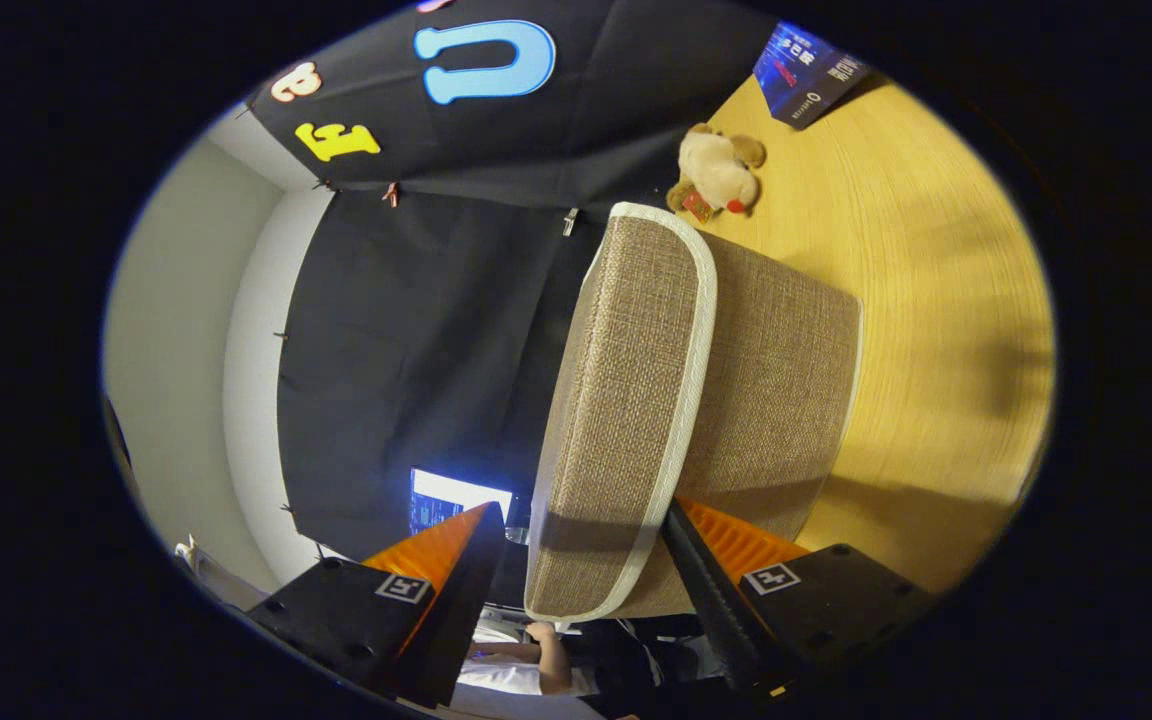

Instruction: Open the storage box then place both shoes into the box .Put the left shoe in first, then the right shoe, with the right side of both shoes facing outward in a uniform manner.

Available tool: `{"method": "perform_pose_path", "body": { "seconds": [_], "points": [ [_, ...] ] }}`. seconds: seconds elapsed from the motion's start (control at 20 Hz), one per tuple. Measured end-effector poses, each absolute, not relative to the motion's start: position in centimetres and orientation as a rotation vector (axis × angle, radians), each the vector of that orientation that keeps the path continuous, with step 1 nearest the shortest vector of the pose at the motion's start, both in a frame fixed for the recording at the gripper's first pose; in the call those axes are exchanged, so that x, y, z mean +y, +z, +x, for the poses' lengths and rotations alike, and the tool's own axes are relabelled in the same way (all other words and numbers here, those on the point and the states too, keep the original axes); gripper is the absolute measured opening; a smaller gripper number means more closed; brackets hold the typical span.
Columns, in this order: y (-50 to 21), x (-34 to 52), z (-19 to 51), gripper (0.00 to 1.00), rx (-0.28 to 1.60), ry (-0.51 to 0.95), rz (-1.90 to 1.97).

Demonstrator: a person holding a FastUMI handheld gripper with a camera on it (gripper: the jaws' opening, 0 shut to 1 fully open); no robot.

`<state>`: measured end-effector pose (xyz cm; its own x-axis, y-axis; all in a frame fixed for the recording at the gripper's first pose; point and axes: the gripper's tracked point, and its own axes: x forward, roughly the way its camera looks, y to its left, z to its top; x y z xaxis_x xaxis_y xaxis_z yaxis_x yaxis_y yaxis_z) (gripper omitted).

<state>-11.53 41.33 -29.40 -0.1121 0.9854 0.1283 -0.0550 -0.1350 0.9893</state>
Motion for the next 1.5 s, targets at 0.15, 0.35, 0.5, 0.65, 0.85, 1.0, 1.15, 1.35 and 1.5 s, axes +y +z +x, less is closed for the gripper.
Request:
{"method": "perform_pose_path", "body": {
  "seconds": [0.15, 0.35, 0.5, 0.65, 0.85, 1.0, 1.15, 1.35, 1.5],
  "points": [
    [-29.8, 41.9, -10.9, 0.67, 1.253, 1.39, 1.263],
    [-29.4, 41.2, -9.8, 0.13, 1.21, 1.322, 1.331],
    [-28.5, 40.8, -9.9, 0.05, 1.174, 1.325, 1.295],
    [-25.3, 40.4, -9.6, 0.05, 1.119, 1.328, 1.283],
    [-19.4, 40.9, -9.0, 0.05, 1.021, 1.332, 1.21],
    [-14.6, 42.6, -8.1, 0.07, 0.954, 1.341, 1.139],
    [-10.5, 45.6, -8.0, 0.07, 0.886, 1.346, 1.007],
    [-6.3, 50.7, -9.0, 0.07, 0.865, 1.341, 0.903],
    [-4.6, 54.8, -10.3, 0.08, 0.856, 1.346, 0.859]
  ]
}}
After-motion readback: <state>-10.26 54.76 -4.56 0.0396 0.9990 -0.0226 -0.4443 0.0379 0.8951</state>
